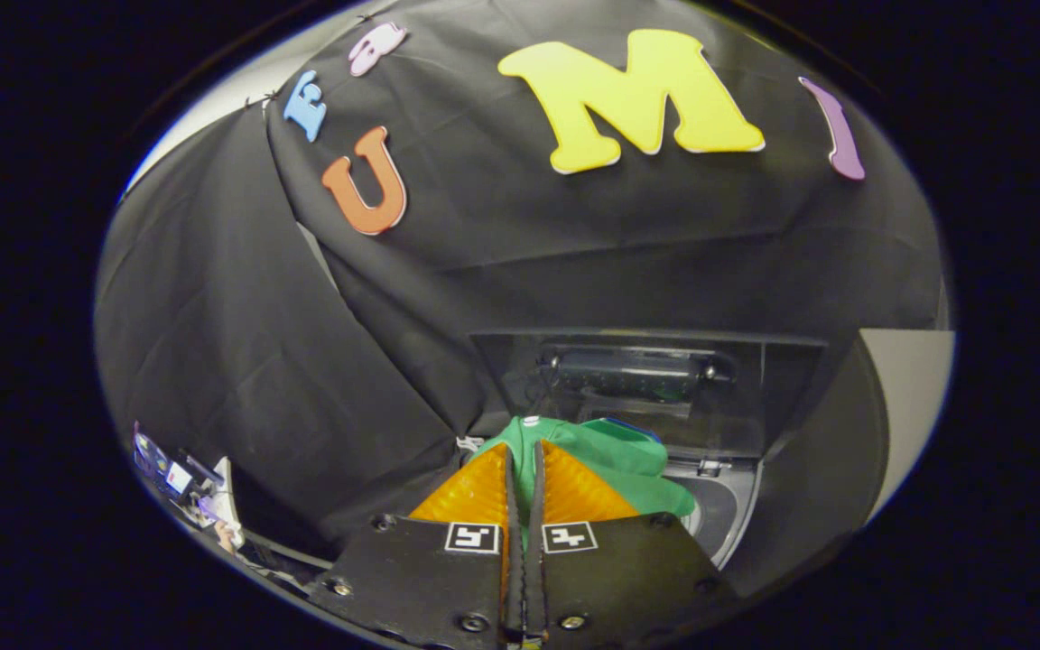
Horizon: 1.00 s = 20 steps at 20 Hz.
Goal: Put the clothes into the washing machine and then close the washing machine lid.
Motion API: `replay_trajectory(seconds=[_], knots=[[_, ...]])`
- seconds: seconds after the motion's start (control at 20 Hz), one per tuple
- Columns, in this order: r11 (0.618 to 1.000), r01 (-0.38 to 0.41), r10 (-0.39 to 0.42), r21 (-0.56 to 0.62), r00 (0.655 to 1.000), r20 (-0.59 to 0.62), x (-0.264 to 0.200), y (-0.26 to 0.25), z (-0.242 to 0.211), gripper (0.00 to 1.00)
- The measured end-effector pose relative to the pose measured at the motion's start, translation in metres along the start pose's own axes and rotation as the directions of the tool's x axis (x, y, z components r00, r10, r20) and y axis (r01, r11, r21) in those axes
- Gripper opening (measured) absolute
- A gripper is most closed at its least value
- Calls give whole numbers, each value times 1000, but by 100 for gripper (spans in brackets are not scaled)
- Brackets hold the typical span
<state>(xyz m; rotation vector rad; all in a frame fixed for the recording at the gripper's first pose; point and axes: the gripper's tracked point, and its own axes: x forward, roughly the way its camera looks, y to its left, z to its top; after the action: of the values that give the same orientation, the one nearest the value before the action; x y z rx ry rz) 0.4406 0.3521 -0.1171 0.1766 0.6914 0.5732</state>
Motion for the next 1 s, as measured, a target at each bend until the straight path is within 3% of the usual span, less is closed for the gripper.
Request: replay_trajectory(seconds=[0.3, 0.7, 0.85, 1.0], knots=[[996, 90, -89, 3, 992, -93, 62, -31, -48, 5], [977, 213, -210, -5, 956, -203, 121, -78, -106, 5], [967, 254, -245, -1, 935, -258, 141, -95, -128, 5], [952, 305, -292, -17, 891, -349, 153, -108, -159, 5]])
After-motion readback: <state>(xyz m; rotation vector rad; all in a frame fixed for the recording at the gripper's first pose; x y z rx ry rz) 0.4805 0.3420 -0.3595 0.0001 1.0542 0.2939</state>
